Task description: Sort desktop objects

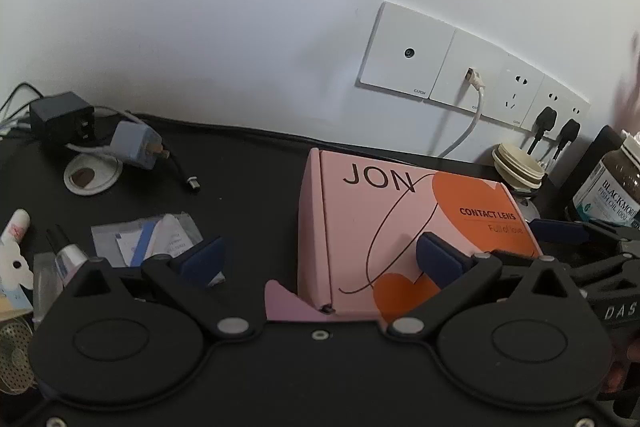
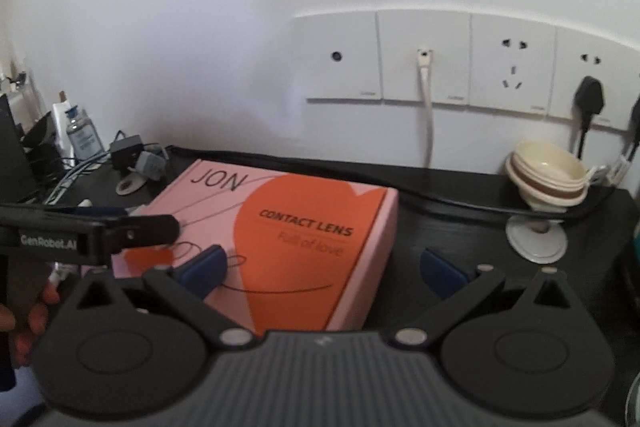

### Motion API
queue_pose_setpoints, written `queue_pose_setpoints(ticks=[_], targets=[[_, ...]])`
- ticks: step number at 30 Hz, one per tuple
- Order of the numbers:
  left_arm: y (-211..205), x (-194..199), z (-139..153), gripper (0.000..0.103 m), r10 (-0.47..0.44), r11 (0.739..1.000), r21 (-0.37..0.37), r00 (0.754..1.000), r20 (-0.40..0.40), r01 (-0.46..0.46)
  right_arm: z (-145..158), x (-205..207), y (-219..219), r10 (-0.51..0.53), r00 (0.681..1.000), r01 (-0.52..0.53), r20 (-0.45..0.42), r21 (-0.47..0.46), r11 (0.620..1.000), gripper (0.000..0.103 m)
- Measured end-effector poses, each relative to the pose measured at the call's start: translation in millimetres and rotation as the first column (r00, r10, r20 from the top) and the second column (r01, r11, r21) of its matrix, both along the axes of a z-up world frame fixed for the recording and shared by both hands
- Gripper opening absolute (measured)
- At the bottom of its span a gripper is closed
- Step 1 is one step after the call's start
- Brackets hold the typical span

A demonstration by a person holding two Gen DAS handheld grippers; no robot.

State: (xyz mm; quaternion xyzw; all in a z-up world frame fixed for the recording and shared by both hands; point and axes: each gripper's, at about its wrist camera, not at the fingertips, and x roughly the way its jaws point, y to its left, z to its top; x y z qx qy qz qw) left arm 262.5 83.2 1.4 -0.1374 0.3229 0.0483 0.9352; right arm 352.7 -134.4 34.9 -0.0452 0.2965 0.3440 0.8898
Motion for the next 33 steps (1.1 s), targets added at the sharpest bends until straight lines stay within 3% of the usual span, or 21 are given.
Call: queue_pose_setpoints(ticks=[12, 33], targets=[[-5.0, -6.9, -0.7, 0.103, -0.041, 0.999, -0.011, 0.999, -0.007, 0.041, 1.7, -1.6, 12.7, 0.107, 0.994, -0.107, -0.021, -0.025, 0.994, 0.102], [-3.4, -2.2, -1.9, 0.103, -0.068, 0.996, -0.065, 0.998, -0.018, 0.066, 3.6, -1.4, 14.6, 0.139, 0.989, -0.141, -0.043, -0.039, 0.989, 0.102]])
